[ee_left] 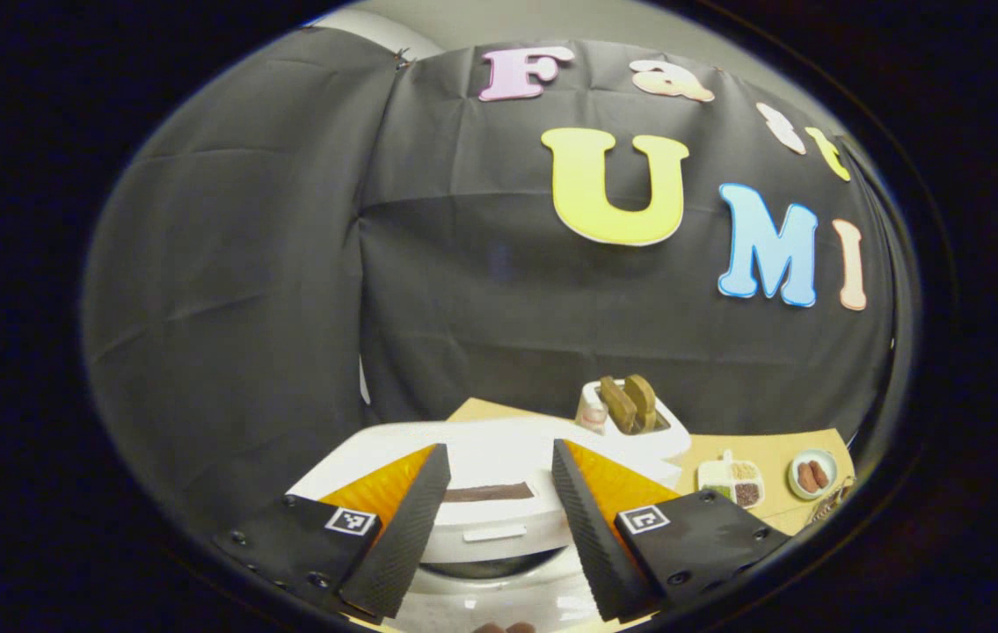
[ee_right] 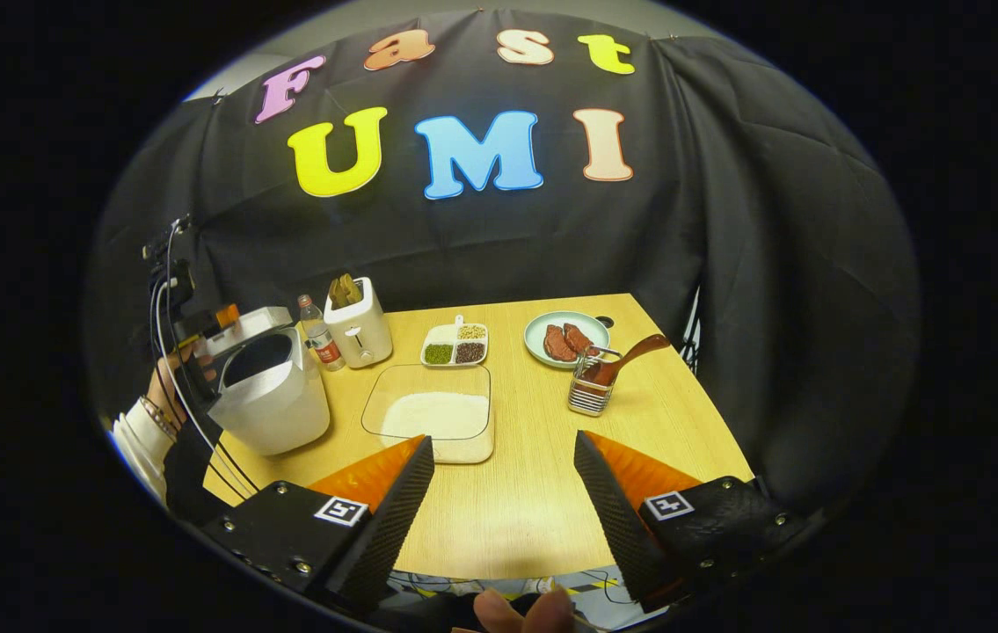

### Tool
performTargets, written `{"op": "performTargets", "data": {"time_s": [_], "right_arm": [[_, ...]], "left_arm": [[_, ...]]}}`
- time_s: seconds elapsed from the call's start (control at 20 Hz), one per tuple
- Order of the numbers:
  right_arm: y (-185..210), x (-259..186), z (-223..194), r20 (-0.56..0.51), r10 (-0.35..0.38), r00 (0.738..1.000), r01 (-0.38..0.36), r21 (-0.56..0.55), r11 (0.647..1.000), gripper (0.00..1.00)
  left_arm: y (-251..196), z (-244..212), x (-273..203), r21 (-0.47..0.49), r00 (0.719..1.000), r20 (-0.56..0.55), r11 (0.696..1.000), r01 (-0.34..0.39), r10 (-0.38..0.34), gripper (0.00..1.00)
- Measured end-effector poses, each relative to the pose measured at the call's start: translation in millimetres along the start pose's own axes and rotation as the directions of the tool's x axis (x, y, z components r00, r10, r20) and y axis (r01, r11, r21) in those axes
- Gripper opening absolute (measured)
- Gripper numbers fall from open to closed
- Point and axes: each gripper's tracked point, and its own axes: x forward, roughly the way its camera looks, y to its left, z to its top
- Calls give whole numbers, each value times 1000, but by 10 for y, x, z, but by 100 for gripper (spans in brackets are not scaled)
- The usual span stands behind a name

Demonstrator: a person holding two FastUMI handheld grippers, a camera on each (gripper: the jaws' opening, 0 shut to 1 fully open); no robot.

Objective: Close the left gripper, press the button to open the rice cooker; take a wooden spoon from the chopstick holder with the right hand, scoop a spoonful of rice and pour it into the rice cooker, then put the wooden spoon back into the chopstick holder.

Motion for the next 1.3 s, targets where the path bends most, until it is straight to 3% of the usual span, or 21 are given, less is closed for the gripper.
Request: {"op": "performTargets", "data": {"time_s": [0.2,0.35,0.45,0.65,0.75,0.85,1.0,1.15,1.2,1.25,1.3], "right_arm": [[0,18,-97,-30,1,1000,-1,5,1000,98],[14,49,-102,-40,6,999,-6,7,1000,98],[15,69,-102,-41,8,999,-7,5,1000,98],[41,109,-148,-59,20,998,-18,31,999,98],[61,118,-134,-58,29,998,-27,46,999,98],[58,142,-157,-60,29,998,-27,39,999,98],[78,142,-187,-67,38,997,-36,33,999,98],[63,113,-212,-71,40,997,-39,22,999,99],[35,105,-222,-72,37,997,-36,14,999,98],[13,100,-239,-78,35,996,-34,10,999,98],[-19,100,-246,-78,34,996,-33,7,999,98]], "left_arm": [[-10,-408,-30,59,999,-38,998,-32,34,86],[52,-820,-62,31,989,-130,997,-72,75,88],[76,-785,-75,30,993,-74,996,-87,89,99],[78,-942,-130,46,994,-66,995,-87,90,94],[56,-915,-158,65,996,-58,996,-64,67,90],[-26,-933,-198,84,995,-95,996,-11,19,95],[-56,-898,-344,120,992,-122,993,12,3,98],[-129,-882,-625,97,991,-131,995,32,-19,100],[-155,-933,-738,78,989,-145,996,41,-29,96],[-179,-1000,-855,57,986,-160,997,48,-38,100],[-212,-1063,-977,33,984,-169,998,60,-53,96]]}}
